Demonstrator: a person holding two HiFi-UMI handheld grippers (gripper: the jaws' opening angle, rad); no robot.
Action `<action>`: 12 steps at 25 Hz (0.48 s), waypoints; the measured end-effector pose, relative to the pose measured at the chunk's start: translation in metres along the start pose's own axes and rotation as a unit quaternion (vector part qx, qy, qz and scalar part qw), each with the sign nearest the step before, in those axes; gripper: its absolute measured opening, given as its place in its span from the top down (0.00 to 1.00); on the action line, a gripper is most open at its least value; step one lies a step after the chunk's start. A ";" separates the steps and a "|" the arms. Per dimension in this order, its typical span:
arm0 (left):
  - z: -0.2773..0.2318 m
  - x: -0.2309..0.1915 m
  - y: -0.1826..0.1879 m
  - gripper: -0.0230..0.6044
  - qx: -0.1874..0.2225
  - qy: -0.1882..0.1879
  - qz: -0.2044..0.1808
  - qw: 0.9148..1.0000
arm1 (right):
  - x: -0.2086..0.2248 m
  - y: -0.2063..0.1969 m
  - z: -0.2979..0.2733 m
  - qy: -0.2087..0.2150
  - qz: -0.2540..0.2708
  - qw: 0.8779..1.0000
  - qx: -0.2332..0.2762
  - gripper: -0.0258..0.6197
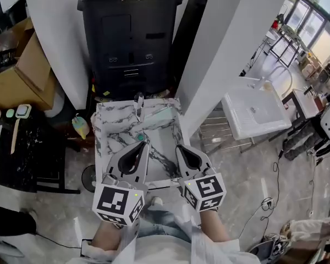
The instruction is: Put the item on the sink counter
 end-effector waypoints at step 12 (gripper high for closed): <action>-0.040 -0.017 -0.006 0.94 -0.018 0.061 0.003 0.998 | 0.045 0.005 -0.057 0.055 0.021 0.998 -0.019 0.95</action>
Point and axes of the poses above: the fingertips, and each gripper's own axes: z backward along the fingers, x to its right, y out of its top, the point moved 6 cm from there along z, backward along the fingers, and after that the axes turned 15 degrees about y, right-handed, at the moved point
